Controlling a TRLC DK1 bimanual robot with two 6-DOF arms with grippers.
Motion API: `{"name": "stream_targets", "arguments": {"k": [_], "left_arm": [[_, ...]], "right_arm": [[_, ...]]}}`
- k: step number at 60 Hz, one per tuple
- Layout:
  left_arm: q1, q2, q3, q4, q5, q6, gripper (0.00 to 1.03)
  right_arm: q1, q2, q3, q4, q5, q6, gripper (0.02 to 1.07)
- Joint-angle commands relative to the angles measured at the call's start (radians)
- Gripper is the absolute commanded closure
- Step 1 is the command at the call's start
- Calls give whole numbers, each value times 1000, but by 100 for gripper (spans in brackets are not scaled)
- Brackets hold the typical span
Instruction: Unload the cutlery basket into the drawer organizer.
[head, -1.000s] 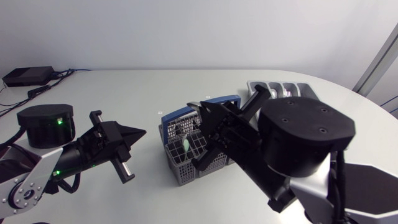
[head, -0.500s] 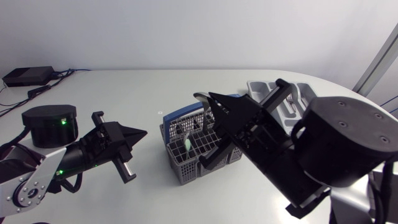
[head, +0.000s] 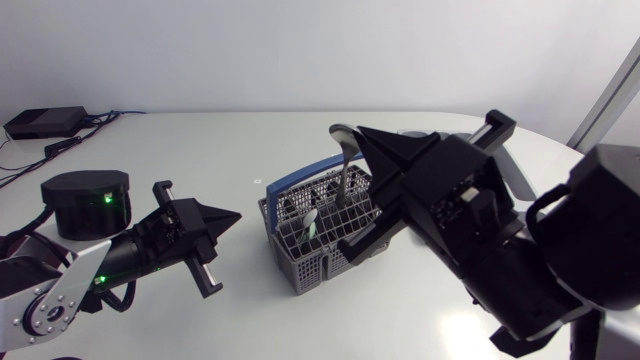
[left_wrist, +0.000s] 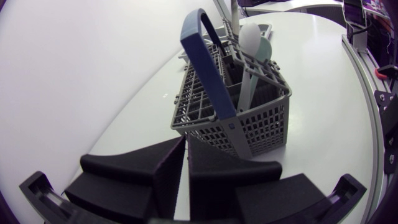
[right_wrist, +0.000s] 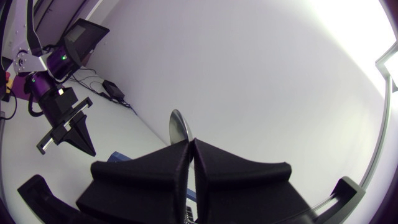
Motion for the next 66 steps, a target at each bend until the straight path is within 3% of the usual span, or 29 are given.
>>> {"name": "stream_targets", "arguments": {"k": [1,18,28,46,58,66], "left_arm": [[-11,8,-5,11,-8,-20,82],[-14,-109,19,-57,-16,-27,82],[-57,-212,27,-94,-17,-47,82],[-262,-264,62,-137,-83,-81,82],[-416,-137,84,-100,-151,-85,82],[-462,11,107,-37,-185,-89,82]], "right_arm": [[-8,-5,-27,18,-5,5,101],[-33,26,-55,23,-33,25,101],[-56,32,-67,21,-51,31,101],[-71,55,-98,23,-68,47,101],[-76,57,-96,20,-68,47,101],[-79,55,-96,20,-70,47,101]]}}
